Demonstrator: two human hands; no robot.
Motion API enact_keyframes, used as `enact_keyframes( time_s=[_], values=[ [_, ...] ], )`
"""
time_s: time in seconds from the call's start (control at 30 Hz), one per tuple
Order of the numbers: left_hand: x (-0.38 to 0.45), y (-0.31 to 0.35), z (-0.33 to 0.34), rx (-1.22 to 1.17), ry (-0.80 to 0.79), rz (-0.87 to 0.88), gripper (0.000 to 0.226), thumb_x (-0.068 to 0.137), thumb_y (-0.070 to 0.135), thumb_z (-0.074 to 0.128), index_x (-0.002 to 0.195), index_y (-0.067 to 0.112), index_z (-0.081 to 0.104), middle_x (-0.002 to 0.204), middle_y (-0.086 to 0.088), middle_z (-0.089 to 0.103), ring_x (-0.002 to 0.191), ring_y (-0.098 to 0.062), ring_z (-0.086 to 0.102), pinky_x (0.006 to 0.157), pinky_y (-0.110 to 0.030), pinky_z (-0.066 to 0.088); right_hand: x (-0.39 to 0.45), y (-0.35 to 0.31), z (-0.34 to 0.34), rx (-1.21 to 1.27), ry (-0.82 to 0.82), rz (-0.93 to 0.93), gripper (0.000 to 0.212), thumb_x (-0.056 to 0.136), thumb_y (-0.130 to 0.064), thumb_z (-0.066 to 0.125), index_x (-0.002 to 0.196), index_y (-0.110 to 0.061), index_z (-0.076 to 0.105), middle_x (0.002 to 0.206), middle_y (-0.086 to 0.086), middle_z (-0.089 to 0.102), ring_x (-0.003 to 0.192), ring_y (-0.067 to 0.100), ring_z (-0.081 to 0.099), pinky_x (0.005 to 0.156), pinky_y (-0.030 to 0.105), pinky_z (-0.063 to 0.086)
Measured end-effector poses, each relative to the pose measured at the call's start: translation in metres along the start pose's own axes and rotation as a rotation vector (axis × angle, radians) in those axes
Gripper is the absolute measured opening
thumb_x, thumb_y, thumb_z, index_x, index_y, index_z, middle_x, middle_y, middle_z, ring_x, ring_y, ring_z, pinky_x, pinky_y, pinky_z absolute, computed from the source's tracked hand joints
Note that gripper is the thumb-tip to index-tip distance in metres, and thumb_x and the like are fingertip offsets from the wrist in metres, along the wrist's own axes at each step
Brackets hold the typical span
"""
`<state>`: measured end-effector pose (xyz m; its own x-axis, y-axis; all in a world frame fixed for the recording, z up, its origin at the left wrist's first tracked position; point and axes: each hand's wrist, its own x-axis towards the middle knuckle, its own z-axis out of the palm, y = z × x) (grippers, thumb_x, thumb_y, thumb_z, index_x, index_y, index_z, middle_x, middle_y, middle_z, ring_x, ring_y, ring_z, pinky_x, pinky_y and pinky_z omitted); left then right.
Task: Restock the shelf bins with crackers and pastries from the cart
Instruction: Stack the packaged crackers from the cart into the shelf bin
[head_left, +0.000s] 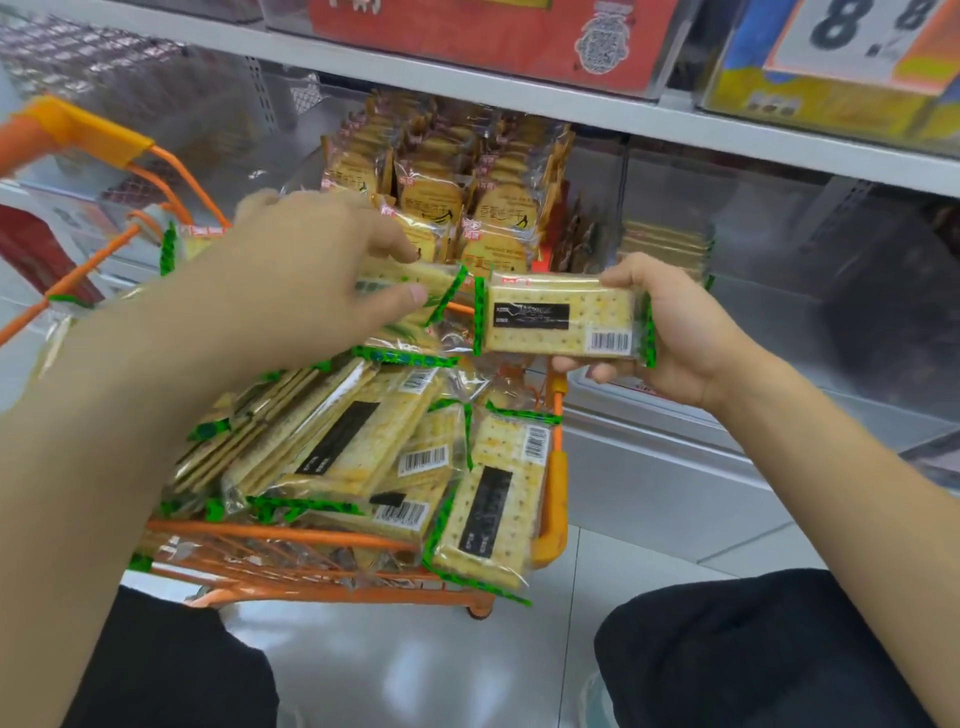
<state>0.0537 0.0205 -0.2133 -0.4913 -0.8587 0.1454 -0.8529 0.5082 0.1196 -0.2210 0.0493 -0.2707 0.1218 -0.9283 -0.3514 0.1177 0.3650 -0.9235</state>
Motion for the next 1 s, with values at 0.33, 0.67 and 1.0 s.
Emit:
enact_keyframes(
  time_s=[0.33, 0.67, 1.0],
  values=[
    [0.016, 0.021, 0.003, -0.13, -0.237, 0.089, 0.03, 0.092, 0.031, 0.064, 0.122, 0.031, 0.063, 0.098, 0.018, 0.068, 0.083, 0.006, 0.058, 0.071, -0.013, 0.039, -0.014, -0.005, -0.005, -0.12, 0.112, -0.063, 0.031, 0.099, -0.023, 0.044, 0.11, -0.003, 0.066, 0.096, 0.022, 0.076, 0.079, 0.04, 0.071, 0.043, 0.028, 0.051],
    [0.027, 0.047, 0.007, -0.438, -0.033, -0.054, 0.035, 0.094, 0.036, 0.06, 0.128, 0.027, 0.057, 0.118, 0.009, 0.062, 0.109, -0.009, 0.059, 0.092, -0.031, 0.046, -0.018, -0.011, -0.021, -0.024, 0.137, -0.229, 0.044, 0.098, -0.025, 0.039, 0.126, 0.004, 0.058, 0.105, 0.02, 0.075, 0.073, 0.038, 0.071, 0.04, 0.025, 0.038],
    [0.003, 0.111, 0.015, -1.59, -0.152, -0.532, 0.047, 0.095, 0.042, 0.059, 0.124, 0.006, 0.053, 0.114, -0.018, 0.069, 0.084, -0.035, 0.075, 0.078, -0.044, 0.061, -0.017, -0.005, -0.028, 0.13, -0.16, -0.249, 0.035, 0.069, -0.01, 0.056, 0.103, -0.008, 0.061, 0.098, 0.011, 0.067, 0.086, 0.028, 0.064, 0.071, 0.035, 0.053]
  ],
)
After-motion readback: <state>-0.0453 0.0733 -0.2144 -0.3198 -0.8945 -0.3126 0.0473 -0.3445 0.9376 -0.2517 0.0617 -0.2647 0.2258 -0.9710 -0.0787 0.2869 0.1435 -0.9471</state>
